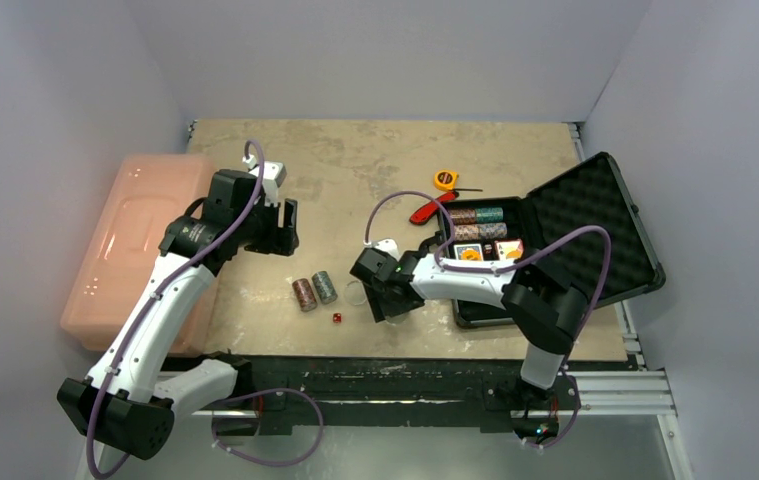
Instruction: Pack up texas hold em set
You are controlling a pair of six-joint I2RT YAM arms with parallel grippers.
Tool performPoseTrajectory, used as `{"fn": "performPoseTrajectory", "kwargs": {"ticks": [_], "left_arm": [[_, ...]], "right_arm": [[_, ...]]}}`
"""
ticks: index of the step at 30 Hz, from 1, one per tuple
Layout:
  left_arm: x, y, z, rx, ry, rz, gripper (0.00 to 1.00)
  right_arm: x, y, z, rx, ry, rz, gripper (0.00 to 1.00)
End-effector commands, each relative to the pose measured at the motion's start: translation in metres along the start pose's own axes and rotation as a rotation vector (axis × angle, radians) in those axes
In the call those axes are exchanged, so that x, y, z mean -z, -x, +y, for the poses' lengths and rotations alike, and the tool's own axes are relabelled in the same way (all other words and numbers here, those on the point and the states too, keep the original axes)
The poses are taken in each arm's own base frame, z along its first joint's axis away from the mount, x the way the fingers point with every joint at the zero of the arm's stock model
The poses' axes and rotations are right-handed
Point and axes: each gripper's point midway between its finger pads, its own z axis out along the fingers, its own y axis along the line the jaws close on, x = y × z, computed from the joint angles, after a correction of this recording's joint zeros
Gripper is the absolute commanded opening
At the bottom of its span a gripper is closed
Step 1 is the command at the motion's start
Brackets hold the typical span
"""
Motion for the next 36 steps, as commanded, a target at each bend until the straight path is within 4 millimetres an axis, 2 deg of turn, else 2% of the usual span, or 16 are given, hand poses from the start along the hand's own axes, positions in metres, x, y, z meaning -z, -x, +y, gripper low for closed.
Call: {"fn": "performPoseTrajectory", "kwargs": {"ticks": [1,14,20,25,31,36], "left_arm": [[0.002,0.002,0.0,-0.016,-0.001,-0.025,0.69],[0.004,0.003,-0.002,-0.018,-0.009,-0.032,0.69],[0.004,0.003,-0.002,-0.018,-0.008,-0.031,0.68],[0.005,0.004,0.0,-0.018,-0.001,-0.038,0.68],[0.005,0.003,-0.002,-0.017,-0.008,-0.036,0.68],[0.005,0.004,-0.003,-0.017,-0.014,-0.038,0.68]], "right_arm": [[0.035,0.037,0.017,-0.001,0.086,-0.142,0.52],[0.125,0.1,0.014,-0.08,0.213,-0.453,0.51],[0.163,0.13,-0.016,-0.113,0.146,-0.629,0.52],[0.17,0.145,-0.047,-0.149,0.058,-0.657,0.53],[0.159,0.152,-0.096,-0.234,0.022,-0.63,0.51],[0.146,0.147,-0.137,-0.305,-0.025,-0.588,0.48]]}}
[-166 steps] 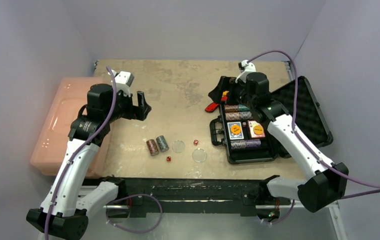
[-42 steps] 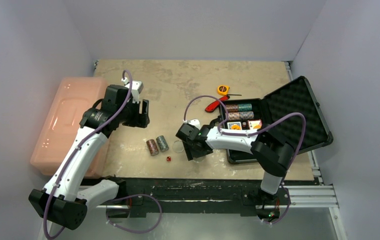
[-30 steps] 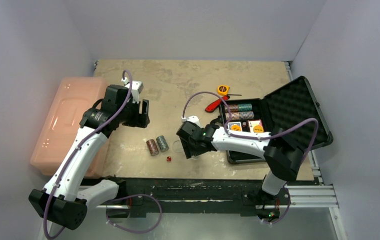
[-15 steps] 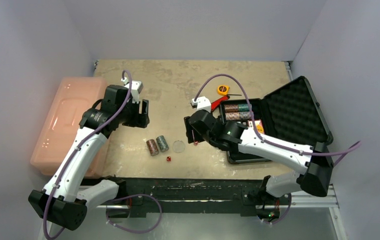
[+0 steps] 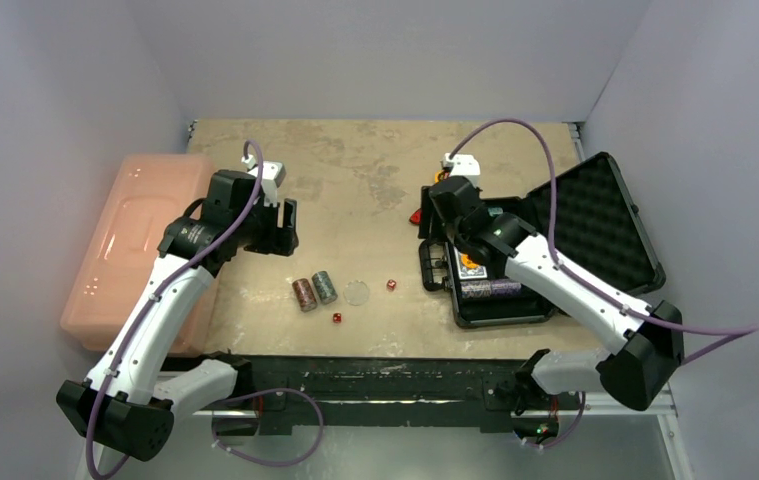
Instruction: Pack up texas hold em set
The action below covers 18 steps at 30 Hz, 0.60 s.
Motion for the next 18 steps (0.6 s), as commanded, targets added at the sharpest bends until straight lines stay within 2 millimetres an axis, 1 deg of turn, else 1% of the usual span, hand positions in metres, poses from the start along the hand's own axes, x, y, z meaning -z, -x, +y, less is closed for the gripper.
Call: {"fn": "performPoseTrajectory", "kwargs": {"ticks": [1,5,8,12,15,18], "left_arm": [[0.003,0.004,-0.003,-0.016,-0.015,-0.031,0.68],[0.003,0.003,-0.006,-0.015,-0.033,-0.026,0.68],[0.003,0.003,-0.009,-0.014,-0.049,-0.026,0.68],[0.002,0.002,-0.011,-0.013,-0.06,-0.022,0.68],[0.0,0.001,-0.012,-0.012,-0.066,-0.014,0.68],[-0.001,0.001,-0.013,-0.012,-0.068,-0.011,0.68]], "right_arm": [[0.002,0.008,-0.03,-0.035,-0.036,-0.008,0.48],[-0.009,-0.002,-0.053,-0.063,-0.068,0.036,0.48],[-0.019,-0.017,-0.064,-0.068,-0.079,0.095,0.47],[-0.027,-0.033,-0.068,-0.097,-0.064,0.152,0.44],[-0.031,-0.039,-0.07,-0.126,-0.054,0.17,0.41],[-0.036,-0.045,-0.072,-0.153,-0.031,0.199,0.32]]}}
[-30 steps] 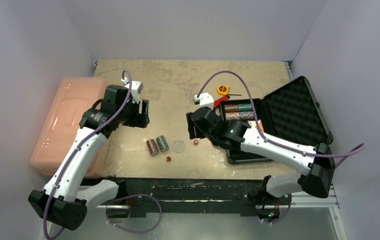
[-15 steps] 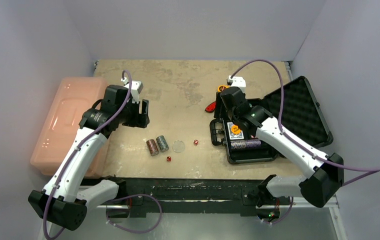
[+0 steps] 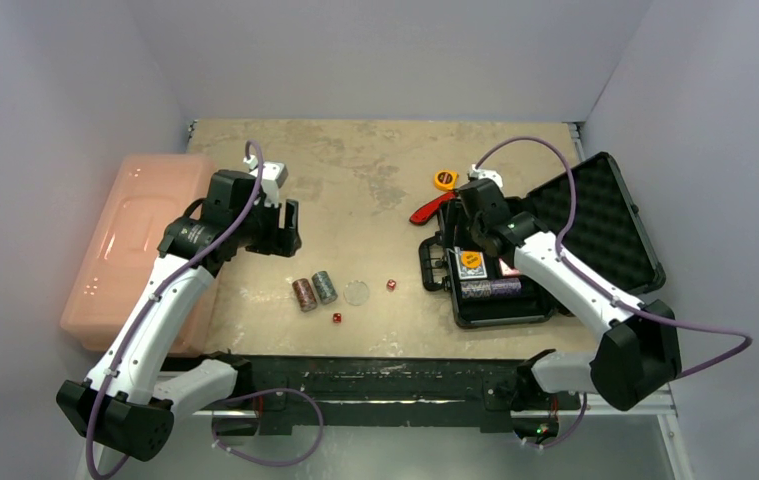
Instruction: Pack up texas hold em set
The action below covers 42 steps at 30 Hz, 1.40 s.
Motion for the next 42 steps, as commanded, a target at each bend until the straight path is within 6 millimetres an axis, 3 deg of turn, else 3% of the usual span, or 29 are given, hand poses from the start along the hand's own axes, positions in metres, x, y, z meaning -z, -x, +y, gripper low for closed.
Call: {"fn": "performPoseTrajectory", "kwargs": {"ticks": [1,6,24,42], "left_arm": [[-0.002,0.002,-0.006,-0.014,-0.029,-0.015,0.68],[-0.002,0.001,-0.007,-0.02,-0.026,-0.012,0.68],[0.0,0.001,-0.012,-0.024,-0.055,-0.018,0.68],[-0.004,-0.001,-0.015,-0.03,-0.06,-0.002,0.68]], "right_arm": [[-0.005,0.004,0.008,-0.048,0.077,0.013,0.31],[-0.012,0.001,0.0,-0.064,0.054,0.032,0.23],[-0.032,-0.027,-0.032,-0.094,-0.038,0.089,0.24],[-0.054,-0.031,-0.043,-0.106,-0.092,0.141,0.28]]}}
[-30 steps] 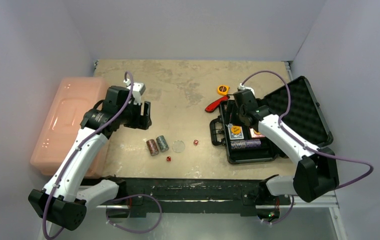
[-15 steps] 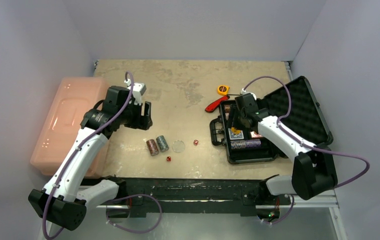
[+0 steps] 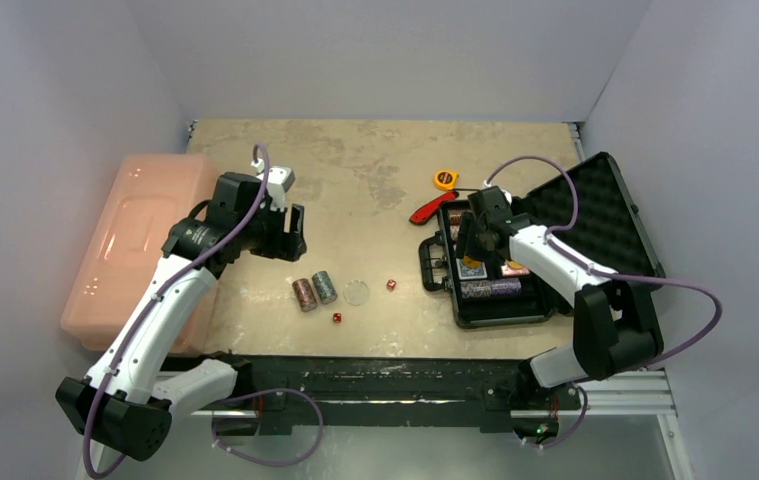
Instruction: Pack up texas hold em set
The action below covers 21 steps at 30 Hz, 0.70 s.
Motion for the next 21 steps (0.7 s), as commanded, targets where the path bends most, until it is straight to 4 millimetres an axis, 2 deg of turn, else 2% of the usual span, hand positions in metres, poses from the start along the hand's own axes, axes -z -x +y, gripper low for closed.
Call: {"fn": "performPoseTrajectory", "kwargs": {"ticks": [1,10,16,19,21], "left_arm": [[-0.0011,0.0062,-0.0036,-0.012,-0.016,-0.025,0.68],[-0.002,0.006,-0.0034,-0.011,-0.015,-0.022,0.68],[-0.0034,0.0057,-0.0029,-0.011,-0.013,-0.017,0.68],[-0.0037,0.0048,-0.0024,-0.011,-0.01,-0.014,0.68],[-0.0039,0.0051,-0.0024,-0.012,-0.009,-0.016,0.68]], "right_arm": [[-0.0005,0.0183,0.0067,-0.017,0.017,-0.044,0.28],[-0.0077,0.016,0.0088,-0.015,0.022,-0.025,0.26],[-0.0088,0.0186,0.0096,-0.022,0.022,-0.034,0.3],[-0.0092,0.0195,0.0099,-0.029,0.02,-0.039,0.37],[-0.0089,0.0209,0.0103,-0.031,0.022,-0.046,0.48]]}}
